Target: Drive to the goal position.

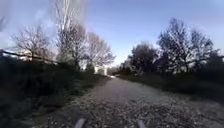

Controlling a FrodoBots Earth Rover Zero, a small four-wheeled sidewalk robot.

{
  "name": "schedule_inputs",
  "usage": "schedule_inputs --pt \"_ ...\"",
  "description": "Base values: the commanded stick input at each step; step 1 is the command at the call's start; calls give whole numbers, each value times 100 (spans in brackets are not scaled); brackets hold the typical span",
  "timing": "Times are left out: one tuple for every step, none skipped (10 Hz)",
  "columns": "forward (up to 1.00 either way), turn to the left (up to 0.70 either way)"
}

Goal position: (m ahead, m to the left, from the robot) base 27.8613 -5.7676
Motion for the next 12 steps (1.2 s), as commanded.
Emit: schedule_inputs --pt "70 -22" --pt "70 -13" --pt "70 -2" --pt "70 0" --pt "70 0" --pt "70 0" --pt "70 0" --pt "70 0" --pt "70 0" --pt "70 0" --pt "70 0" --pt "70 0"
